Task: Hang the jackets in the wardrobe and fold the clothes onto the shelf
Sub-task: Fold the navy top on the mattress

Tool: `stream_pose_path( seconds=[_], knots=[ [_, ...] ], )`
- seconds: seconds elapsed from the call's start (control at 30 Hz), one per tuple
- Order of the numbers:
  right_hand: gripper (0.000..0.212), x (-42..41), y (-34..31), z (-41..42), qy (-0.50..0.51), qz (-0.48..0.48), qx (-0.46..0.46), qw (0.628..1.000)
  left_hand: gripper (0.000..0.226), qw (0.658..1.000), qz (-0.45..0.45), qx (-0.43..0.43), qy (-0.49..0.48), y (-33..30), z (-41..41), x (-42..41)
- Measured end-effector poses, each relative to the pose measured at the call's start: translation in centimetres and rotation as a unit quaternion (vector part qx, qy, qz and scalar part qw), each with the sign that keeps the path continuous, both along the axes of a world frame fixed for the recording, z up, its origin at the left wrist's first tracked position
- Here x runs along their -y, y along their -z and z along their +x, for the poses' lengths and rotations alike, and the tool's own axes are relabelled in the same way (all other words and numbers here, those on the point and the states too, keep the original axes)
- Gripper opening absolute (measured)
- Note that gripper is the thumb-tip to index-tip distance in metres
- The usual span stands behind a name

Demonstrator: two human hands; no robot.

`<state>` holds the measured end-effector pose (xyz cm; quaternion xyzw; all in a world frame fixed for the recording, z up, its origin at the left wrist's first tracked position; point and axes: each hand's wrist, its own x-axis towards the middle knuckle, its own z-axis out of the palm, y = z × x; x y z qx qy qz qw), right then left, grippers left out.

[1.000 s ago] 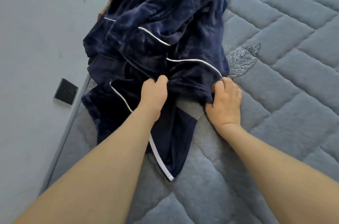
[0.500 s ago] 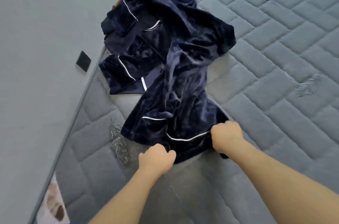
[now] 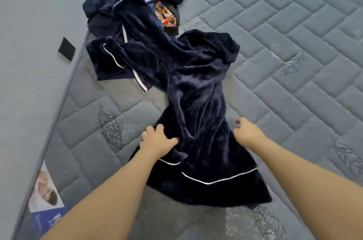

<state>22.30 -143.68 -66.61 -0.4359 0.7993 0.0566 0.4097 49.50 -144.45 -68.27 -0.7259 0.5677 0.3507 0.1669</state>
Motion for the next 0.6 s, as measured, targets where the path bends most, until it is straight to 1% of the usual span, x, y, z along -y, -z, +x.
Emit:
stream_pose_path(
  seconds=[0.07, 0.1, 0.13, 0.17, 0.23, 0.3, 0.33, 0.37, 0.4, 0.43, 0.47, 0.5, 0.53, 0.57, 0.6],
  knots=[
    [0.031, -1.0, 2.1, 1.8, 0.081, 0.013, 0.078, 0.994, 0.035, 0.998, -0.064, -0.022, 0.017, 1.4, -0.2, -0.5],
    [0.027, -1.4, 2.7, 2.6, 0.112, 0.013, 0.104, 0.988, 0.026, 0.997, -0.065, -0.043, 0.017, 1.7, 0.1, -0.9],
    [0.025, -1.4, 3.1, 3.4, 0.130, 0.008, 0.114, 0.985, 0.024, 0.998, -0.041, -0.053, 0.013, 1.6, 0.8, -1.4],
    [0.023, -1.3, 3.2, 3.9, 0.130, 0.004, 0.111, 0.985, 0.028, 0.999, -0.009, -0.045, 0.011, 1.6, 2.0, -2.0],
    [0.021, -0.7, 2.5, 4.6, 0.098, 0.031, 0.107, 0.989, 0.040, 0.994, 0.102, 0.024, 0.022, 1.0, 5.5, -3.7],
    [0.014, -0.3, 1.2, 4.9, 0.035, 0.096, 0.103, 0.989, 0.048, 0.970, 0.221, 0.092, 0.051, -0.3, 9.3, -5.3],
    [0.014, 0.0, 0.2, 5.3, -0.010, 0.125, 0.080, 0.989, 0.054, 0.963, 0.248, 0.098, 0.042, -1.0, 10.7, -5.6],
    [0.014, 0.6, -0.7, 5.6, -0.054, 0.134, 0.048, 0.988, 0.062, 0.964, 0.253, 0.077, 0.009, -1.4, 11.8, -5.6],
    [0.013, 1.4, -1.6, 6.1, -0.084, 0.120, 0.018, 0.989, 0.072, 0.970, 0.237, 0.027, -0.050, -1.9, 12.3, -5.4],
    [0.016, 2.2, -2.2, 6.6, -0.101, 0.085, -0.008, 0.991, 0.080, 0.972, 0.203, -0.039, -0.112, -2.1, 12.6, -5.1],
    [0.026, 3.2, -2.8, 7.3, -0.100, 0.043, -0.022, 0.994, 0.084, 0.968, 0.167, -0.100, -0.159, -2.3, 12.6, -4.9],
    [0.036, 4.2, -3.3, 8.3, -0.087, 0.001, -0.016, 0.996, 0.086, 0.961, 0.140, -0.141, -0.190, -2.4, 12.4, -4.7],
    [0.044, 5.1, -3.7, 9.6, -0.075, -0.033, 0.001, 0.997, 0.087, 0.960, 0.119, -0.156, -0.201, -2.3, 12.1, -4.5],
    [0.051, 5.9, -4.2, 11.0, -0.070, -0.068, 0.016, 0.995, 0.088, 0.965, 0.098, -0.151, -0.191, -2.0, 11.8, -4.4],
    [0.057, 6.7, -4.7, 12.4, -0.076, -0.116, 0.008, 0.990, 0.086, 0.974, 0.082, -0.131, -0.166, -1.8, 11.6, -4.4]
  ],
)
